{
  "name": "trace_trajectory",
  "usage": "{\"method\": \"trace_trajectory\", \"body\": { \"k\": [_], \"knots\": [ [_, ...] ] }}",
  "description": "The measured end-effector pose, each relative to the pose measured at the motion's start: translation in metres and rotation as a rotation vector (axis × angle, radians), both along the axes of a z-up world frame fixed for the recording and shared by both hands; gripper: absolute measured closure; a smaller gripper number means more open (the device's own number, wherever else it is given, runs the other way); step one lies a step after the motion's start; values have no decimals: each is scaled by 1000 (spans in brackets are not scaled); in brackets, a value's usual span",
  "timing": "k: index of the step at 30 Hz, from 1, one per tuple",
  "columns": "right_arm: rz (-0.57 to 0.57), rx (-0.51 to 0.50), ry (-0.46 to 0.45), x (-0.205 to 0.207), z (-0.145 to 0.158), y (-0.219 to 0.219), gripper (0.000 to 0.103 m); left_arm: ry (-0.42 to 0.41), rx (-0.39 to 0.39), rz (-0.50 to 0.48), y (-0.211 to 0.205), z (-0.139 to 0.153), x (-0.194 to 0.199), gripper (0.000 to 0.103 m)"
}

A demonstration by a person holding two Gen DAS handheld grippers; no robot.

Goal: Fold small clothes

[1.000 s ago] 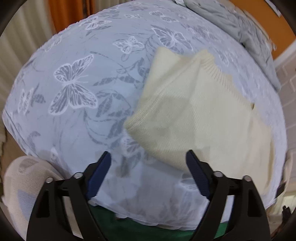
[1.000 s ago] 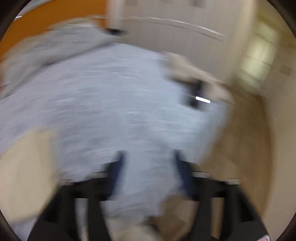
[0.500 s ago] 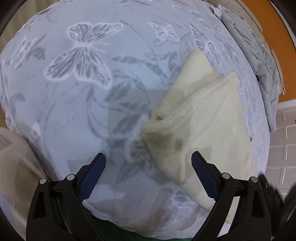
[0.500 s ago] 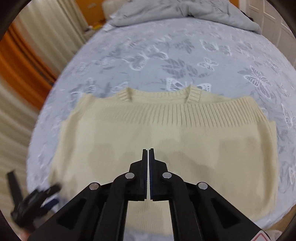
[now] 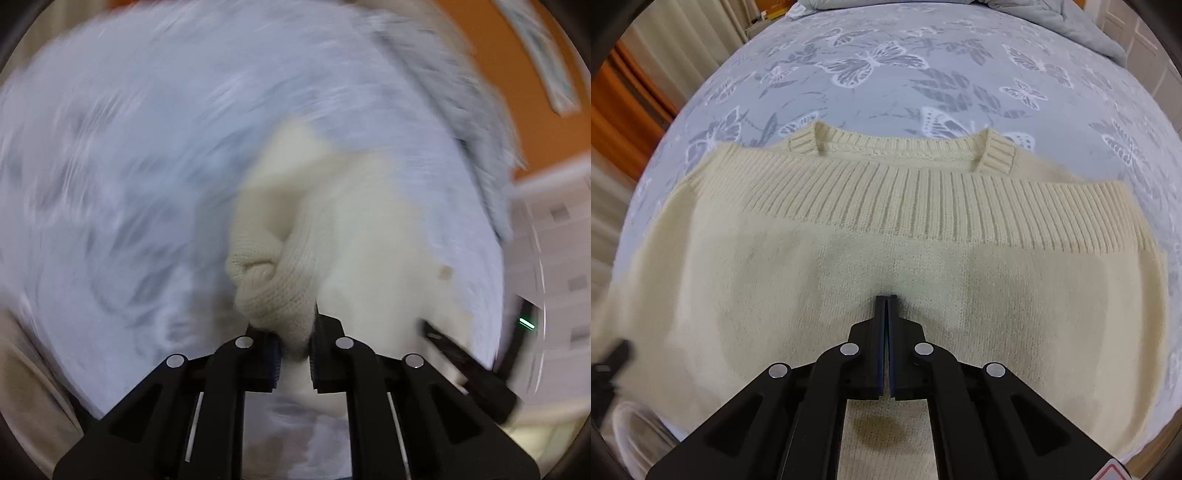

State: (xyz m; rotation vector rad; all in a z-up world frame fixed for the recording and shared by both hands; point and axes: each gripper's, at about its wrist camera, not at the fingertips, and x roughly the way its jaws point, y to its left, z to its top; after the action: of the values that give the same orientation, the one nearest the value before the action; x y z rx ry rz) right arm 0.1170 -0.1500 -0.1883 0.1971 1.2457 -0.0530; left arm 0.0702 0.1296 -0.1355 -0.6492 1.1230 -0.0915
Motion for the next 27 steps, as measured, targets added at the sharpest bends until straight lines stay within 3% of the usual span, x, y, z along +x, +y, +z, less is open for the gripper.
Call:
{"method": "trace_trajectory", "body": {
  "k": [3, 7, 9, 11, 14, 16, 17, 18, 19, 20, 21, 24, 27],
  "knots": [
    [-49, 116, -36, -12, 13, -20, 102, -193, 48, -168, -53, 77, -5, 94],
    [-192, 254, -151, -67, 47, -79, 96, -383, 103, -414, -141, 141, -29, 94],
    [-273, 280, -167, -104, 55, -119, 87, -390, 117, -527, -190, 140, -38, 93],
    [-342, 264, -167, -141, 58, -156, 81, -336, 149, -614, -229, 119, -41, 92],
    [-412, 265, -154, -184, 60, -195, 74, -247, 262, -719, -278, 65, -51, 80],
    [-435, 281, -168, -206, 64, -207, 56, -211, 363, -761, -290, 37, -71, 77],
    [-429, 288, -179, -211, 66, -207, 51, -204, 388, -766, -290, 31, -79, 71],
    [-419, 295, -191, -215, 68, -205, 39, -213, 396, -765, -288, 30, -86, 53],
    [-400, 306, -203, -214, 70, -202, 30, -241, 387, -760, -271, 33, -102, 46],
    [-369, 328, -211, -210, 71, -194, 28, -255, 389, -748, -262, 36, -109, 28],
    [-343, 352, -207, -202, 69, -186, 26, -268, 404, -725, -247, 40, -117, 21],
    [-279, 433, -183, -174, 63, -165, 23, -265, 451, -685, -224, 46, -125, 21],
    [-216, 441, -125, -141, 50, -130, 20, -218, 465, -604, -189, 46, -125, 21]
  ]
}}
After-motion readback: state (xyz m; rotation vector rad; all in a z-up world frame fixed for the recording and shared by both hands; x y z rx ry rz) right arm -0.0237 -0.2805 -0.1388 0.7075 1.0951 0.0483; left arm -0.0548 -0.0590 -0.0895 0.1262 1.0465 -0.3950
